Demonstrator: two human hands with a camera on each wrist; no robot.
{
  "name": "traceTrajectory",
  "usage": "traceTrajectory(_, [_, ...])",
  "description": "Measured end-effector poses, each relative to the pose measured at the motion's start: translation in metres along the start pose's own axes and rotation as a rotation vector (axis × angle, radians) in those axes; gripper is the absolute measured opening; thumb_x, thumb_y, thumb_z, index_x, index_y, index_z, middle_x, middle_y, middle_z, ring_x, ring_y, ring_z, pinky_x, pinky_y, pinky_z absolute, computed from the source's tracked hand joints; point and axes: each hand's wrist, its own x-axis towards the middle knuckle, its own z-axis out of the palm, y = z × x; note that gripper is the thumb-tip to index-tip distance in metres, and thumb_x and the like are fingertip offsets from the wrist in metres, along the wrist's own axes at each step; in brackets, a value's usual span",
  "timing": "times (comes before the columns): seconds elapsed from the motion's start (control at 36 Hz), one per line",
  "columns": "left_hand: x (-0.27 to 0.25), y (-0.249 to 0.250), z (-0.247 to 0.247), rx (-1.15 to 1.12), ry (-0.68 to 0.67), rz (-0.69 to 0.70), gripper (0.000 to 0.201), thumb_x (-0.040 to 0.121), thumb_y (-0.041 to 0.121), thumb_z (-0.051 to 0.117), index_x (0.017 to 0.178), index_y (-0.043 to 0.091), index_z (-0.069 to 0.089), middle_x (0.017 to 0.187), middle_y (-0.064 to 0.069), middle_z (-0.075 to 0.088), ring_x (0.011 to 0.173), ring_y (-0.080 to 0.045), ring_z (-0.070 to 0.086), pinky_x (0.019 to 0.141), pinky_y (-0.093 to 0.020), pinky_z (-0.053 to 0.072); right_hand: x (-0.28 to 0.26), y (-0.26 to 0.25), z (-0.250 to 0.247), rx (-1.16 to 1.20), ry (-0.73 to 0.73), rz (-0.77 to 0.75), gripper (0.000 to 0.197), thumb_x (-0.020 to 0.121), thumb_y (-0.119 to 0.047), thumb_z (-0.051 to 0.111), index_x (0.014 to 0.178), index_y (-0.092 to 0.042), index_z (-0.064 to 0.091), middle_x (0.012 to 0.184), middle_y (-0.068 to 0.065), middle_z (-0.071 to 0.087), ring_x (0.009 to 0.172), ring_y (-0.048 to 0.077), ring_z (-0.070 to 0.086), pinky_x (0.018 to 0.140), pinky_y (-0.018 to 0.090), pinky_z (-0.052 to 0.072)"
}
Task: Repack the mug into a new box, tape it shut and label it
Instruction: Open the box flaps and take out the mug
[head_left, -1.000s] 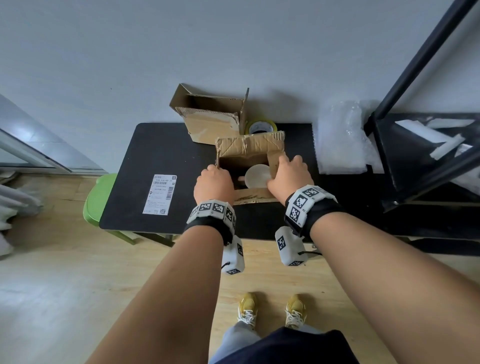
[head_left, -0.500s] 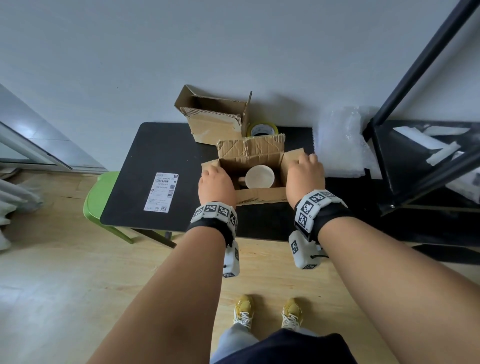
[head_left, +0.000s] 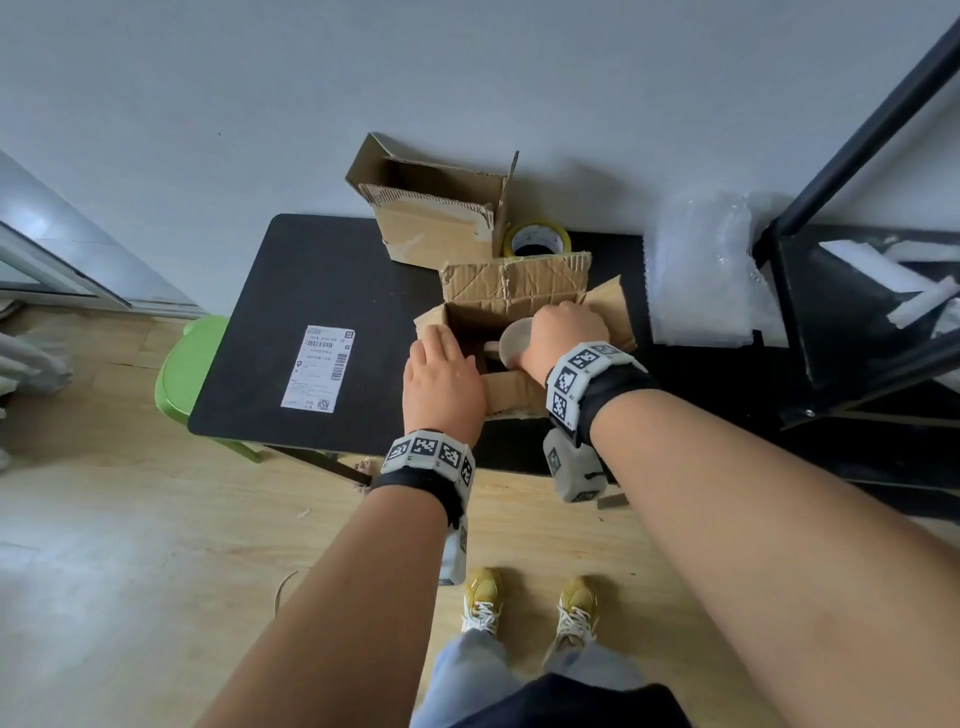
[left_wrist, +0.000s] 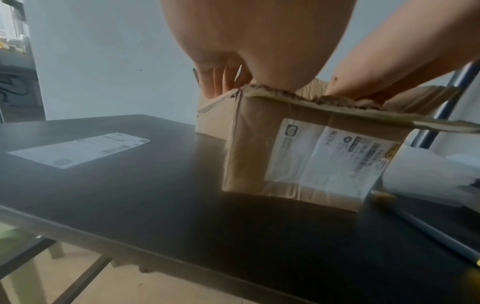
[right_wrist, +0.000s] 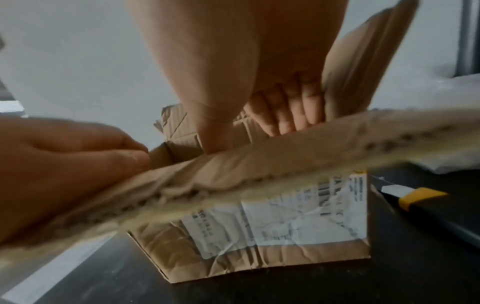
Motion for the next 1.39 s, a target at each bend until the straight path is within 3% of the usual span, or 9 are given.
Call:
traceTrajectory(0.14, [-0.005, -0.004, 0.002, 0.006, 0.001, 0.027, 0.048, 0.100, 0.024, 0.035, 0.142, 0.001, 0.028, 0.141, -0.012, 0.034, 0.120, -0.027, 0.040, 0.102, -0.035, 0.035, 0.011, -0.017, 0.009, -0.107, -0.015, 0.059, 0.040, 0.087, -0.056, 0.059, 0.106, -0.020, 0.062, 0.111, 0.002, 0.064, 0.108, 0.023, 0.057, 0.094, 0.035, 0.037])
traceTrajectory(0.39, [-0.003, -0.007, -0.002, 0.033, -0.031, 0.056, 0.053, 0.100, 0.029, 0.035, 0.144, 0.002, 0.025, 0.141, -0.011, 0.034, 0.121, -0.025, 0.040, 0.105, -0.034, 0.034, 0.017, -0.023, 0.005, -0.182, -0.076, 0.105, 0.047, 0.091, -0.047, 0.054, 0.122, -0.013, 0.056, 0.124, 0.010, 0.059, 0.118, 0.028, 0.053, 0.106, 0.041, 0.033])
traceTrajectory(0.58, [-0.007, -0.003, -0.004, 0.067, -0.035, 0.048, 0.051, 0.098, 0.026, 0.036, 0.142, 0.000, 0.029, 0.135, -0.012, 0.039, 0.114, -0.025, 0.044, 0.101, -0.034, 0.039, 0.009, -0.010, 0.005, -0.041, -0.079, 0.019, 0.079, 0.073, -0.069, 0.067, 0.127, -0.013, 0.052, 0.120, 0.007, 0.060, 0.110, 0.026, 0.057, 0.096, 0.037, 0.040])
traceTrajectory(0.69, [-0.004, -0.001, -0.007, 0.090, -0.052, 0.032, 0.050, 0.098, 0.024, 0.036, 0.141, -0.001, 0.031, 0.134, -0.014, 0.041, 0.114, -0.027, 0.045, 0.099, -0.034, 0.038, 0.003, 0.001, 0.002, 0.175, -0.058, 0.001, 0.088, 0.068, -0.064, 0.073, 0.134, -0.011, 0.045, 0.125, 0.010, 0.054, 0.105, 0.026, 0.059, 0.076, 0.031, 0.045])
traceTrajectory(0.81, [-0.002, -0.001, -0.010, 0.131, -0.068, 0.003, 0.049, 0.100, 0.023, 0.032, 0.142, -0.002, 0.029, 0.135, -0.015, 0.040, 0.116, -0.028, 0.044, 0.099, -0.035, 0.035, -0.001, 0.014, -0.006, 0.311, -0.023, -0.050, 0.097, 0.064, -0.063, 0.075, 0.137, -0.010, 0.040, 0.133, 0.011, 0.047, 0.113, 0.026, 0.054, 0.082, 0.033, 0.046])
traceTrajectory(0.97, [0.003, 0.004, -0.015, 0.135, -0.076, -0.029, 0.050, 0.101, 0.027, 0.032, 0.142, -0.001, 0.028, 0.138, -0.015, 0.039, 0.120, -0.028, 0.041, 0.103, -0.036, 0.033, -0.013, 0.026, -0.028, 0.475, 0.125, -0.022, 0.088, 0.065, -0.058, 0.073, 0.134, -0.012, 0.043, 0.128, 0.010, 0.047, 0.107, 0.027, 0.057, 0.079, 0.032, 0.045])
traceTrajectory(1.11, [0.004, 0.011, -0.022, 0.171, -0.054, 0.000, 0.048, 0.100, 0.032, 0.036, 0.138, 0.002, 0.034, 0.137, -0.015, 0.039, 0.119, -0.029, 0.042, 0.101, -0.038, 0.034, -0.022, 0.041, -0.047, 0.592, 0.365, -0.010, 0.081, 0.063, -0.053, 0.076, 0.127, -0.014, 0.048, 0.120, 0.007, 0.047, 0.109, 0.026, 0.052, 0.088, 0.036, 0.048])
traceTrajectory(1.25, [0.003, 0.035, -0.028, 0.192, -0.008, 0.109, 0.034, 0.100, 0.031, 0.037, 0.124, 0.009, 0.048, 0.129, -0.012, 0.045, 0.115, -0.028, 0.043, 0.100, -0.038, 0.034, -0.030, 0.066, -0.054, 0.683, 0.533, 0.161, 0.081, 0.063, -0.052, 0.077, 0.127, -0.013, 0.045, 0.122, 0.007, 0.046, 0.113, 0.027, 0.050, 0.088, 0.035, 0.047])
traceTrajectory(1.39, [0.000, 0.068, -0.023, 0.138, -0.016, 0.206, 0.036, 0.102, 0.031, 0.033, 0.127, 0.010, 0.048, 0.135, -0.011, 0.044, 0.124, -0.028, 0.040, 0.106, -0.038, 0.029, -0.038, 0.110, -0.048, 0.707, 0.509, 0.357, 0.082, 0.066, -0.052, 0.075, 0.129, -0.010, 0.044, 0.125, 0.011, 0.045, 0.113, 0.030, 0.053, 0.088, 0.036, 0.049])
